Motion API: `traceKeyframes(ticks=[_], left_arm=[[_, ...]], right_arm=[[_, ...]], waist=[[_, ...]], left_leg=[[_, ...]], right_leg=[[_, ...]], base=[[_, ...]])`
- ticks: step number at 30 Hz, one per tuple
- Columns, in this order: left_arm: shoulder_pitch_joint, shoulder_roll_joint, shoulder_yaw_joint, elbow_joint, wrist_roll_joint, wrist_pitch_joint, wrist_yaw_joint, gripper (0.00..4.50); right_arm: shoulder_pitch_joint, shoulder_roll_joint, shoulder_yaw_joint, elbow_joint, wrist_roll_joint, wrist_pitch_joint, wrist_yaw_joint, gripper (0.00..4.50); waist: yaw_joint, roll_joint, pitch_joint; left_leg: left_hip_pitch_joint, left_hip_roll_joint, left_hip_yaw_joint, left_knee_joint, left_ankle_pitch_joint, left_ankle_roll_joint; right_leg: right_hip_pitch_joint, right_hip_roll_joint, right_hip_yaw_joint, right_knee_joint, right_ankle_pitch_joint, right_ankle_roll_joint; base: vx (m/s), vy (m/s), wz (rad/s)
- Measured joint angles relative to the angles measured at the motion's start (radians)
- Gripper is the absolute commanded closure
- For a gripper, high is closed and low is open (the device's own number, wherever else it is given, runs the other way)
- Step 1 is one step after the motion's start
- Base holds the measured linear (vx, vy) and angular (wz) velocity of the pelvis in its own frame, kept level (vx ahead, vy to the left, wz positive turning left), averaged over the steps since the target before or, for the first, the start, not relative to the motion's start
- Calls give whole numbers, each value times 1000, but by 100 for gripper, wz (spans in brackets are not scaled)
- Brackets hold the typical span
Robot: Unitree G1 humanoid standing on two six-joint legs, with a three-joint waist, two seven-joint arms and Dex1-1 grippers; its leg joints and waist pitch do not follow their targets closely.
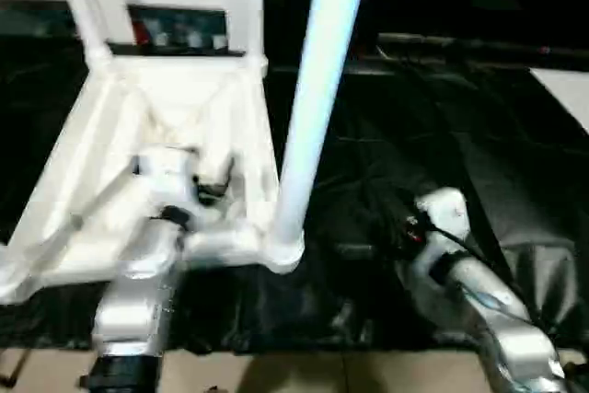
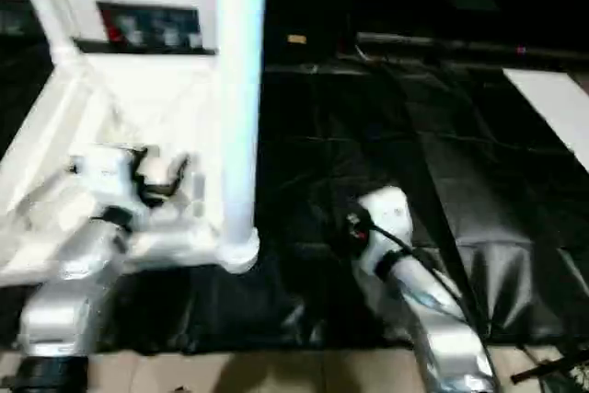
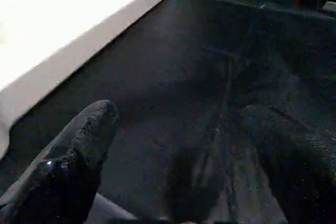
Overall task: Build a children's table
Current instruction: Rotate leg to tighten
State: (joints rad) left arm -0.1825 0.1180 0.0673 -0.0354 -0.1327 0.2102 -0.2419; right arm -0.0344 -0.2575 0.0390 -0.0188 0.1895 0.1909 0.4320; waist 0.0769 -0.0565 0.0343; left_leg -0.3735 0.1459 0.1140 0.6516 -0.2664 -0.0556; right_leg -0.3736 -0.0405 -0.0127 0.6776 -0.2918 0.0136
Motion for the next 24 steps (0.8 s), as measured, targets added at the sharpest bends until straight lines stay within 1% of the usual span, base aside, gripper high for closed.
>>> traceKeyframes(ticks=[2, 3, 4, 5, 6, 8, 11, 12, 16, 18, 19, 20, 21, 22, 24], left_arm=[[5, 16, 5, 2, 0, 4, -7, 78], [6, 19, 9, 2, -1, 8, -13, 78], [6, 19, 13, 2, -1, 10, -18, 78], [6, 19, 14, 3, -2, 12, -20, 78], [6, 20, 16, 3, -7, 21, -25, 78], [6, 20, 14, 3, -15, 34, -31, 78], [6, 20, 3, 5, -20, 40, -31, 78], [6, 19, -5, 8, -19, 40, -30, 78], [6, 14, -8, 11, -16, 40, -28, 78], [5, 13, -9, 11, -12, 40, -28, 78], [5, 13, -10, 11, -11, 40, -28, 78], [2, 12, -14, 11, -11, 40, -28, 78], [0, 8, -19, 10, -13, 40, -29, 78], [0, 8, -21, 10, -14, 40, -29, 78], [1, 7, -22, 10, -20, 42, -28, 78]], right_arm=[[0, -6, 9, -1, 0, 0, 19, 19], [0, -13, 10, -1, 0, 0, 28, 19], [-1, -20, 10, -1, -1, -1, 34, 19], [-1, -26, 10, -1, -1, -1, 35, 19], [-1, -30, 10, 0, -2, -1, 36, 19], [-2, -31, 10, 1, -5, -4, 35, 19], [-20, -30, 10, 24, -13, -7, 30, 19], [-27, -30, 10, 35, -24, -7, 26, 19], [-39, -30, 16, 43, -41, -15, 24, 19], [-47, -30, 33, 48, -51, -30, 24, 19], [-51, -30, 40, 52, -56, -34, 25, 19], [-51, -30, 44, 57, -61, -38, 25, 19], [-53, -30, 47, 65, -67, -40, 26, 19], [-54, -29, 48, 68, -68, -41, 26, 19], [-60, -29, 47, 70, -70, -41, 27, 19]], waist=[[8, 3, 2], [10, 7, 5], [12, 12, 8], [13, 16, 11], [13, 18, 13], [12, 18, 16], [10, 17, 18], [10, 17, 18], [11, 17, 18], [11, 16, 18], [10, 16, 18], [6, 17, 18], [6, 16, 18], [6, 17, 17], [10, 17, 18]], left_leg=[[9, 5, -1, -6, 5, -11], [20, 8, 2, -15, 7, -16], [25, 11, 6, -22, 12, -19], [29, 15, 11, -27, 18, -18], [36, 18, 21, -31, 21, -18], [41, 22, 32, -31, 22, -16], [40, 23, 36, -32, 27, -14], [38, 24, 36, -33, 37, -13], [31, 24, 38, -33, 39, -13], [24, 24, 38, -33, 39, -13], [19, 23, 33, -33, 41, -9], [11, 21, 24, -33, 48, 2], [2, 19, 14, -33, 53, 10], [-3, 18, 5, -33, 56, 15], [-19, 17, -7, -30, 62, 24]], right_leg=[[7, 0, -2, -4, 4, -3], [13, 0, -3, -13, 10, -4], [19, 0, -5, -23, 13, -11], [26, 0, -6, -30, 18, -13], [30, -4, -6, -31, 21, -15], [33, -6, -5, -31, 24, -15], [30, -7, -4, -31, 32, -15], [28, -7, -5, -31, 34, -15], [24, -7, -4, -32, 35, -14], [20, -7, -5, -32, 35, -14], [20, -9, -11, -33, 35, -14], [20, -15, -26, -36, 35, -14], [20, -18, -41, -40, 35, -15], [21, -21, -52, -43, 35, -15], [22, -27, -75, -48, 36, -17]], base=[[0, 0, 0], [0, 0, 0], [-57, -28, 5], [-80, -2, 6], [-80, -2, 6], [-81, 5, 1], [-45, 3, -1], [0, 0, 0], [0, 0, 0], [0, 0, 0], [0, 0, 0], [14, -15, 27], [14, -15, 27], [23, -13, 40], [13, -8, 36]])
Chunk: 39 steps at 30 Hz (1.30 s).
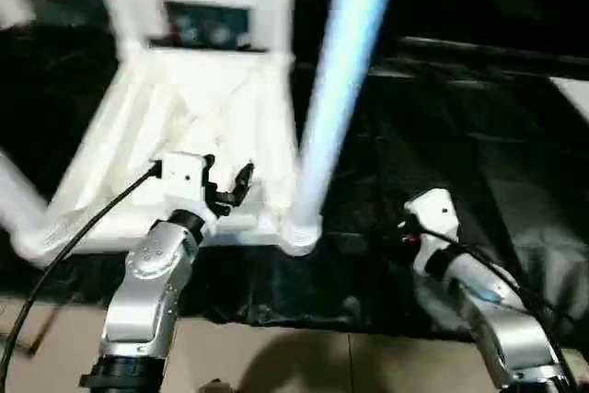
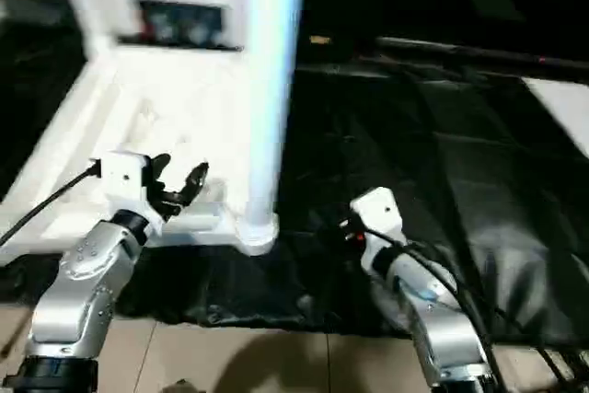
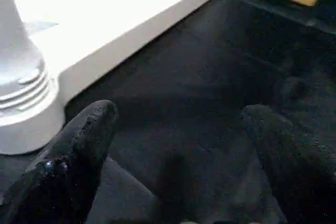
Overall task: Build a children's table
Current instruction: Rotate leg to tighten
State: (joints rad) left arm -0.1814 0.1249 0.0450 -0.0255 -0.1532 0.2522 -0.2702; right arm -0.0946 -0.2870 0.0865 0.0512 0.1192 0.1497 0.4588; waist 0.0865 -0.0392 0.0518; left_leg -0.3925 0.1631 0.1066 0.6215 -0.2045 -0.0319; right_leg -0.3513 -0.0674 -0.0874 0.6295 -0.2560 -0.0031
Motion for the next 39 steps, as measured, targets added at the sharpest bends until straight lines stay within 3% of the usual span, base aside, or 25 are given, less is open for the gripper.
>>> traceKeyframes(ticks=[3, 5, 6, 7, 8, 10, 12, 13, 14, 16, 21, 23, 28, 30, 32, 34, 36, 37, 39], left_arm=[[0, -14, 1, 0, -3, 6, 9, 78], [-3, -21, -9, 0, -3, 5, 11, 78], [-3, -21, -8, 0, -2, 5, 12, 78], [-3, -17, -7, 0, 0, 5, 12, 78], [-3, -7, -5, 1, 1, 5, 11, 78], [-8, 23, 3, 3, 3, 6, 6, 78], [-22, 25, -6, 4, 4, 5, -16, 78], [-26, 26, -16, 6, 3, 4, -33, 78], [-30, 30, -31, 8, 3, 3, -53, 78], [-46, 47, -68, 28, 3, 1, -107, 78], [-118, 67, -123, 97, 13, 2, -181, 78], [-141, 56, -123, 128, 14, 5, -179, 78], [-153, 23, -136, 150, 31, -12, -146, 78], [-161, 5, -136, 170, 34, -14, -120, 78], [-166, -7, -125, 178, 24, -13, -115, 78], [-167, -13, -94, 180, -1, -9, -119, 78], [-172, 8, -96, 180, -8, -8, -143, 78], [-178, 17, -102, 180, -8, -8, -155, 78], [-189, 34, -111, 186, -17, -9, -199, 78]], right_arm=[[-6, -2, 0, 0, -7, -6, 0, 19], [-5, -10, -2, 6, -10, -8, -3, 19], [-5, -11, -7, 9, -12, -8, -10, 19], [-6, -9, -23, 13, -8, -5, -19, 19], [-11, 1, -32, 17, -8, -5, -30, 19], [-21, 16, -33, 22, -7, -7, -46, 19], [-19, 15, -44, 22, -7, -7, -60, 19], [-19, 15, -49, 24, -7, -7, -65, 19], [-19, 15, -54, 28, -7, -7, -70, 19], [-15, 7, -71, 33, -7, -7, -81, 19], [-14, -21, -113, 44, -9, -11, -91, 19], [-14, -36, -123, 48, -9, -11, -95, 19], [-14, -40, -143, 49, -9, -11, -104, 19], [-14, -36, -141, 48, -9, -11, -104, 19], [-16, -33, -134, 47, -9, -11, -103, 19], [-18, -31, -129, 47, -8, -11, -100, 19], [-19, -43, -129, 47, -7, -10, -86, 19], [-19, -52, -133, 47, -6, -10, -78, 19], [-18, -78, -139, 47, 8, -3, -40, 19]], waist=[[13, 0, 0], [19, 9, 0], [25, 21, 3], [25, 32, 7], [25, 38, 10], [9, 34, 9], [0, 27, 6], [-3, 25, 6], [-3, 24, 5], [-2, 21, 6], [-3, 18, 6], [-2, 24, 6], [-4, 25, 4], [-7, 26, 4], [-21, 26, 4], [-38, 26, 4], [-50, 20, 4], [-41, 17, 5], [-18, 12, 8]], left_leg=[[-20, -9, -4, 5, 7, 32], [-43, -14, -6, 45, -6, 126], [-48, -5, -14, 68, -13, 142], [-28, 6, -10, 55, -21, 87], [-16, 7, -1, 47, -14, 22], [-11, -12, 20, 42, -18, 33], [-11, -32, 34, 41, -15, 37], [-11, -34, 44, 38, -14, 37], [-11, -34, 51, 34, -13, 34], [-11, -35, 63, 24, -11, 32], [-11, -34, 72, 1, 3, 30], [-10, -31, 72, -5, 15, 34], [-13, -27, 76, -21, 25, 32], [-13, -16, 75, -20, 31, 30], [-14, -4, 67, -20, 32, 27], [-12, 15, 61, -20, 37, 19], [-14, 24, 67, -19, 45, 29], [-17, 23, 69, -15, 39, 38], [-18, 28, 62, -25, 43, 29]], right_leg=[[7, -22, -27, -5, 0, 4], [24, -45, -58, -22, 6, 21], [44, -63, -88, -31, 10, 33], [55, -63, -88, -35, 13, 39], [58, -61, -79, -35, 10, 32], [35, -42, -28, 4, -18, -49], [23, -30, 8, 11, -15, -46], [21, -32, 23, 6, -9, -26], [21, -37, 26, -3, 1, 0], [19, -45, 29, -17, 17, 36], [5, -45, 37, -19, 31, 53], [1, -43, 36, -18, 34, 53], [-14, -38, 36, -17, 35, 48], [-13, -26, 36, -19, 35, 39], [-12, -17, 22, -18, 31, 4], [-16, -4, 7, -1, 18, -44], [-18, 1, -1, 7, 13, -42], [-20, 0, -3, 6, 16, -11], [-26, 3, -10, 12, 13, -5]], base=[[-20, 15, 31], [-28, 94, 45], [-26, 125, 47], [-11, 181, 21], [-12, 188, 8], [-16, 183, 9], [-25, 143, 12], [-37, 98, 6], [-48, 55, -6], [-24, 28, -3], [0, 0, 0], [0, 0, 0], [0, 0, 0], [0, 0, 0], [5, -40, 2], [6, -97, 5], [-11, -137, 3], [-31, -131, 1], [-36, -114, -15]])
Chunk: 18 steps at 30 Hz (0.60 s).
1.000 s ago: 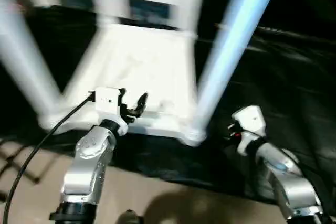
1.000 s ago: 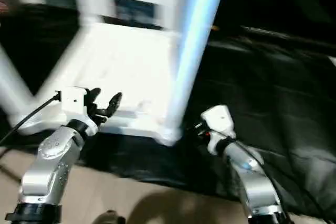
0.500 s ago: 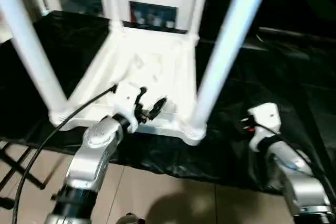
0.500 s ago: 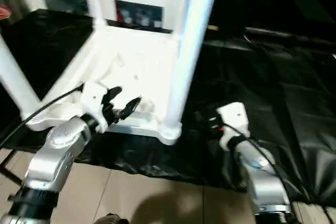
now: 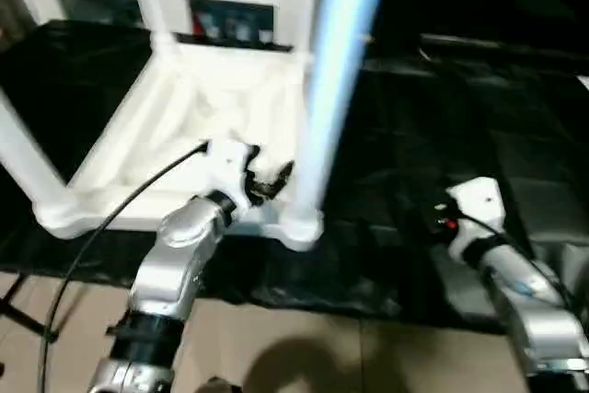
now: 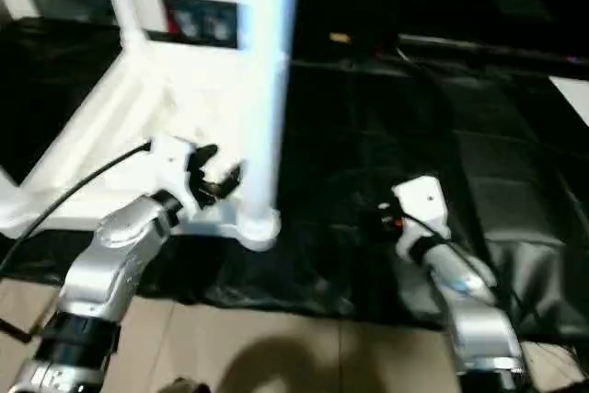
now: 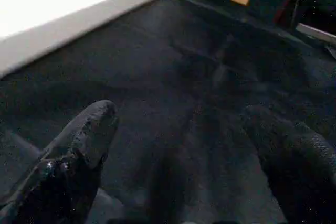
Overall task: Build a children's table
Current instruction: Rotate leg to tighten
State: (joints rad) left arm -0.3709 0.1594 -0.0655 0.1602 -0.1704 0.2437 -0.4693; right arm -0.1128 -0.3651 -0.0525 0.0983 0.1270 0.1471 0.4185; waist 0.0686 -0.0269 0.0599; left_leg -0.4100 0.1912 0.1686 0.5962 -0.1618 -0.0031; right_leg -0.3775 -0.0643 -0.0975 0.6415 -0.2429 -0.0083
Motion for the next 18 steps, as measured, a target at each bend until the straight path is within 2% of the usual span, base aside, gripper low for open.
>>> traceKeyframes(ticks=[1, 3, 4, 6, 9, 14, 15, 17, 18], left_arm=[[-6, 26, -4, 6, -9, 2, -36, 78], [-21, 80, -9, 21, -21, 18, -113, 43], [-21, 103, -13, 21, -26, 21, -147, 43], [-26, 178, -37, 19, -31, 28, -250, 17], [-34, 287, -74, 19, -25, 46, -383, 6], [-63, 354, -150, 41, -4, 34, -553, 6], [-90, 367, -178, 67, 0, 22, -617, 6], [-131, 361, -195, 124, 15, -24, -653, 6], [-161, 356, -211, 171, 29, -53, -680, 34]], right_arm=[[0, -12, 0, -1, 11, 3, 27, 19], [4, -36, 8, -15, 35, 6, 90, 19], [7, -50, 18, -25, 40, 6, 117, 19], [19, -88, 49, -50, 44, 8, 192, 19], [28, -127, 71, -52, 56, 16, 273, 19], [27, -169, 109, -51, 59, 15, 360, 19], [27, -189, 130, -51, 56, 12, 399, 19], [27, -202, 145, -51, 54, 7, 432, 19], [25, -207, 155, -51, 54, 7, 450, 19]], waist=[[10, 0, 0], [22, 2, -1], [25, 3, -1], [33, 4, -1], [39, 5, -2], [50, 5, -2], [51, 5, -2], [50, 4, -1], [50, 4, -1]], left_leg=[[2, 2, -5, -4, 5, -14], [6, 4, -14, -13, 17, -36], [10, 4, -15, -15, 18, -39], [9, 4, -13, -14, 15, -46], [8, 2, -9, -13, 11, -49], [8, 1, 3, -9, 9, -45], [11, 1, 6, -9, 9, -45], [12, 1, 9, -9, 9, -45], [14, 0, 10, -8, 9, -45]], right_leg=[[-2, 5, -1, 0, 1, -1], [-4, 7, -3, 0, 1, -2], [-4, 7, -3, -1, 2, -4], [-4, 6, 0, -5, 7, -8], [-3, 4, 4, -13, 13, -10], [-3, -3, 7, -12, 15, -9], [-1, -6, 7, -12, 16, -9], [0, -9, 7, -11, 18, -8], [1, -10, 7, -11, 19, -6]], base=[[-23, -92, -25], [0, 0, 0], [0, 0, 0], [0, 0, 0], [0, 0, 0], [0, 0, 0], [0, 0, 0], [0, 0, 0], [0, 0, 0]])
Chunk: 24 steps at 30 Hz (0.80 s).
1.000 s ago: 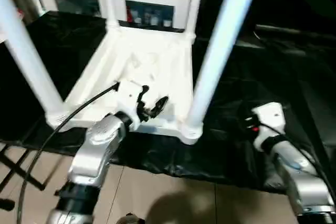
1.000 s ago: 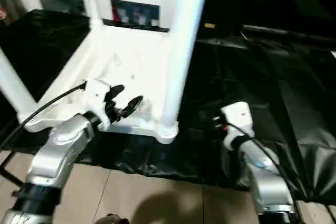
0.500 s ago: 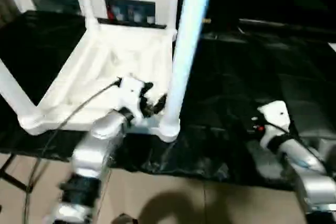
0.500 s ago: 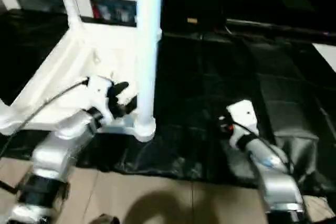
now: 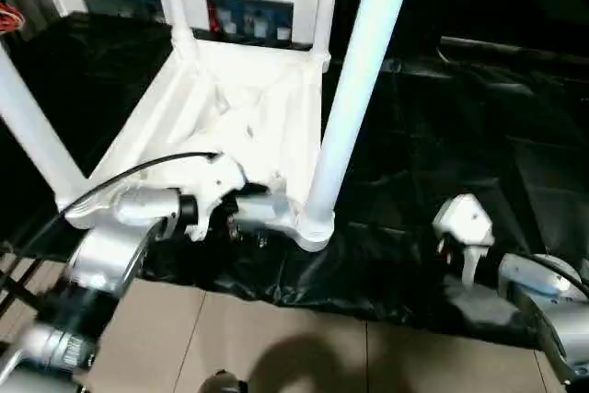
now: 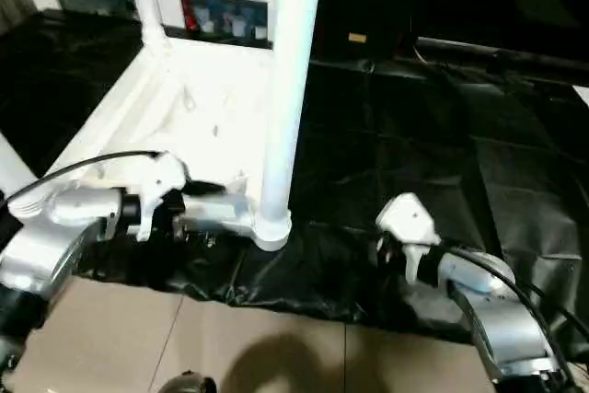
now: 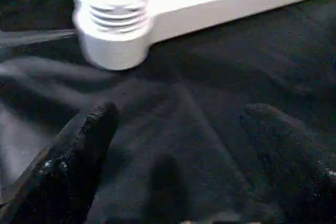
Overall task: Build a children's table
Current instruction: Rotate leg to tighten
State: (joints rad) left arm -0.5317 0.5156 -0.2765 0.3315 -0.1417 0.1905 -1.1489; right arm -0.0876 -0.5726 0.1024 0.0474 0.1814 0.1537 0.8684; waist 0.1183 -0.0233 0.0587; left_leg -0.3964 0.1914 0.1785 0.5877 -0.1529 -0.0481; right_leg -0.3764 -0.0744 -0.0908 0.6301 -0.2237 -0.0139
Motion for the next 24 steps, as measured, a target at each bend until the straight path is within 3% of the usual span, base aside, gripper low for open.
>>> traceKeyframes(ticks=[5, 6, 10, 20, 24], left_arm=[[-80, -20, -54, 130, 36, -44, -81, 54], [-91, -21, -59, 152, 40, -48, -96, 80], [-137, -23, -84, 255, 69, -87, -136, 100], [-206, -32, -84, 465, 121, -181, -132, 172], [-231, -44, -80, 527, 129, -210, -124, 213]], right_arm=[[-4, -2, 17, -1, 0, -1, 33, 19], [-4, -2, 19, -1, 1, -1, 36, 9], [-2, -12, 23, -8, 10, 2, 58, 0], [-1, -18, 24, -27, 22, 12, 82, 0], [-1, -16, 24, -28, 35, 20, 93, 0]], waist=[[-1, -2, 1], [-1, -2, 1], [-2, -1, 1], [1, -1, 1], [10, -1, 1]], left_leg=[[10, 0, 2, -1, 0, 0], [11, 0, 2, -1, 0, 0], [11, 0, 2, -1, 0, 0], [10, 0, 2, -1, 0, 0], [11, 0, 2, 0, 0, 0]], right_leg=[[8, -2, 0, 0, -1, 4], [8, -2, 0, 0, -2, 6], [8, -2, 0, 0, 1, 1], [8, -2, 0, -1, 0, 1], [9, -2, 0, -1, 1, 1]], base=[[0, 0, 0], [0, 0, 0], [0, 0, 0], [0, 0, 0], [0, 0, 0]])
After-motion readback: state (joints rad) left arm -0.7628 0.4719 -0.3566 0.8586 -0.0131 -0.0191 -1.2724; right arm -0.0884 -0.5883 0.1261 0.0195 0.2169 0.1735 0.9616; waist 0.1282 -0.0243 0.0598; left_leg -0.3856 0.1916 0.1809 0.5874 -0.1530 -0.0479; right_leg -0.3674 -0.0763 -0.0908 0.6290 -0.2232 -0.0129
